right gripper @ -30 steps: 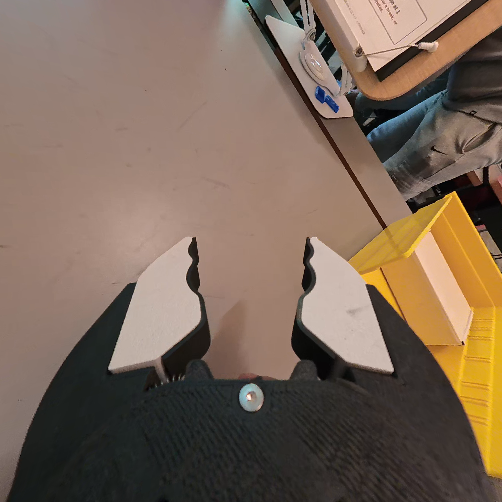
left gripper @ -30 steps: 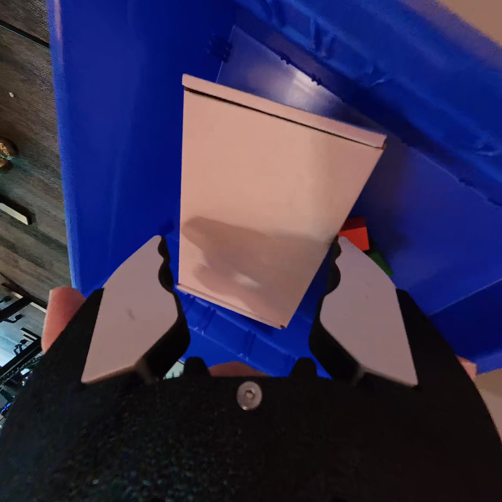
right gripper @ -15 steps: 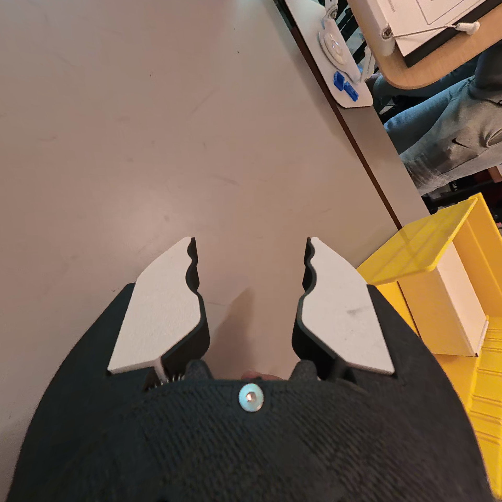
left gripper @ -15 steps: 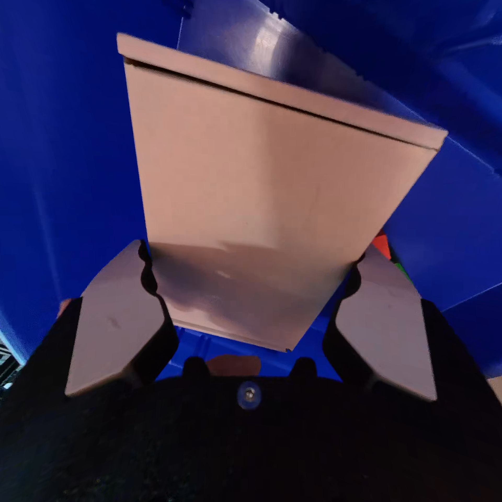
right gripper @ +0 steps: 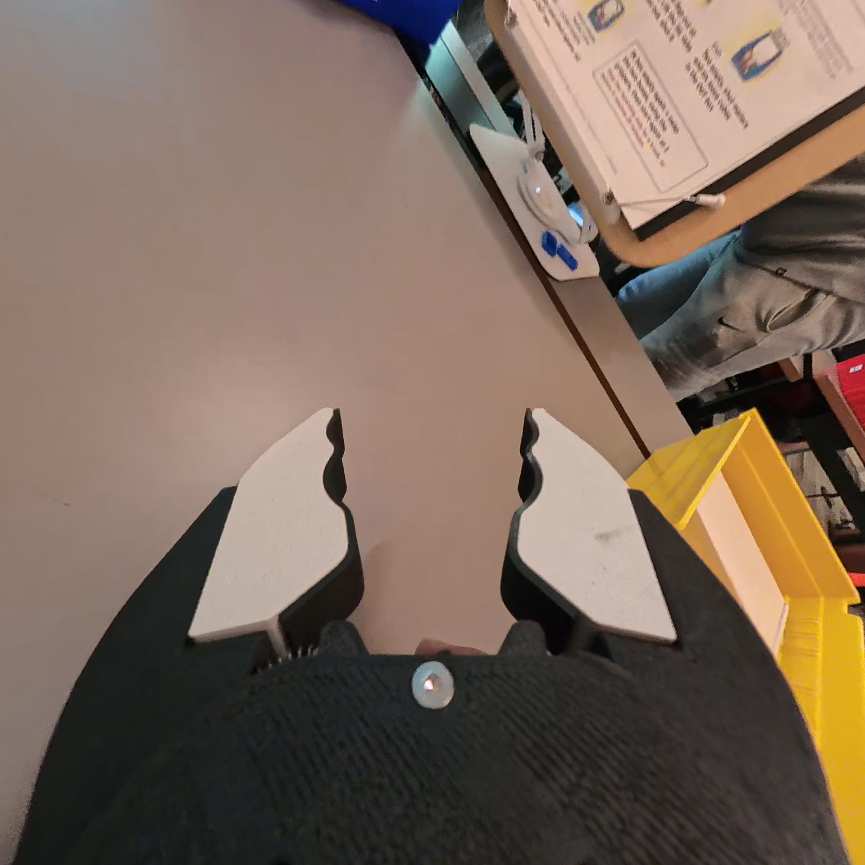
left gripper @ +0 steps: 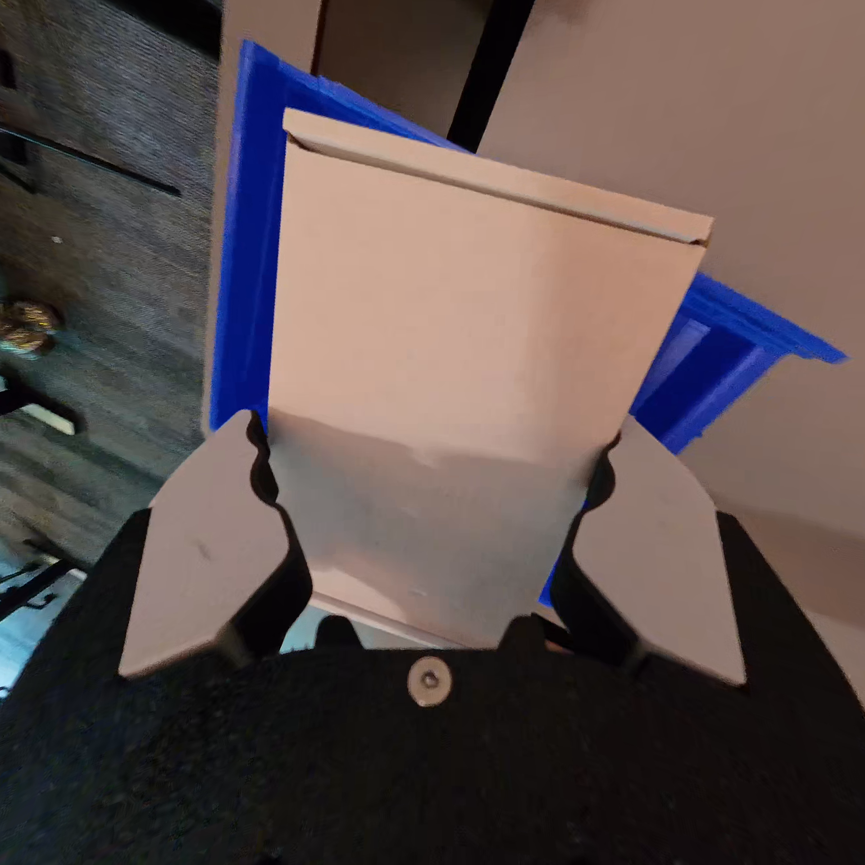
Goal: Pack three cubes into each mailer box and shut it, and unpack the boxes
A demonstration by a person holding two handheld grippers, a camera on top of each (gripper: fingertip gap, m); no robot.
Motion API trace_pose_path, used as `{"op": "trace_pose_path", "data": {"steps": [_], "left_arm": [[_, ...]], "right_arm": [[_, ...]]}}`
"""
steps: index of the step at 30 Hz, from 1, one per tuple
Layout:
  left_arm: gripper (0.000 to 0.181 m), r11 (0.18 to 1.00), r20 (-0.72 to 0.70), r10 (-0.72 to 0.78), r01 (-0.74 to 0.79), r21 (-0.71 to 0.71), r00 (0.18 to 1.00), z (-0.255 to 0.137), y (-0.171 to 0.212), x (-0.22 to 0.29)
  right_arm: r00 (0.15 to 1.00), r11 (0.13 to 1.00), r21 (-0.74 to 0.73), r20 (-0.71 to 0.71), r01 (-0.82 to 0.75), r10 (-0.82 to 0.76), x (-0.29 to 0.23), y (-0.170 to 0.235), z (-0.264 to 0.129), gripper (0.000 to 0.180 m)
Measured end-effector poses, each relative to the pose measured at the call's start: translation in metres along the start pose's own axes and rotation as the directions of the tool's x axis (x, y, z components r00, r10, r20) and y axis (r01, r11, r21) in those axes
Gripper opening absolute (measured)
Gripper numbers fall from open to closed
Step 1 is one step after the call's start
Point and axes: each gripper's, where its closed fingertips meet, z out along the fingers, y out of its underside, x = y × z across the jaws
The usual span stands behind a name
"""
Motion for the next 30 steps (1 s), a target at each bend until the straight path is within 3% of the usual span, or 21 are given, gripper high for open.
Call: {"op": "trace_pose_path", "data": {"steps": [5, 9, 13, 17, 21, 30], "left_arm": [[0.13, 0.992, 0.021, 0.034, -0.036, 0.118, 0.999, -0.066, -0.025, 0.056], [0.13, 0.969, 0.019, 0.109, -0.111, 0.22, 0.994, -0.085, -0.07, 0.135], [0.13, 0.938, 0.012, 0.173, -0.169, 0.303, 0.985, -0.066, -0.125, 0.236], [0.13, 0.925, 0.034, 0.282, -0.282, 0.253, 0.959, -0.022, -0.156, 0.329], [0.13, 0.931, -0.088, 0.295, -0.266, 0.248, 0.951, 0.016, -0.181, 0.409], [0.13, 0.957, -0.174, 0.207, -0.162, 0.24, 0.963, 0.03, -0.203, 0.471]], "right_arm": [[0.999, 0.996, 0.077, -0.018, 0.034, -0.033, -0.009, -0.029, -0.006, 0.072], [0.996, 0.988, 0.127, -0.036, 0.089, -0.085, -0.021, -0.054, -0.009, 0.071], [0.989, 0.976, 0.159, -0.029, 0.151, -0.148, -0.041, -0.072, -0.01, 0.072], [0.977, 0.967, 0.137, -0.002, 0.214, -0.216, -0.066, -0.068, -0.013, 0.071], [0.978, 0.974, 0.121, 0.06, 0.19, -0.198, -0.087, -0.053, -0.021, 0.069], [0.986, 0.991, 0.121, 0.147, 0.064, -0.081, -0.102, -0.028, -0.047, 0.063]]}}
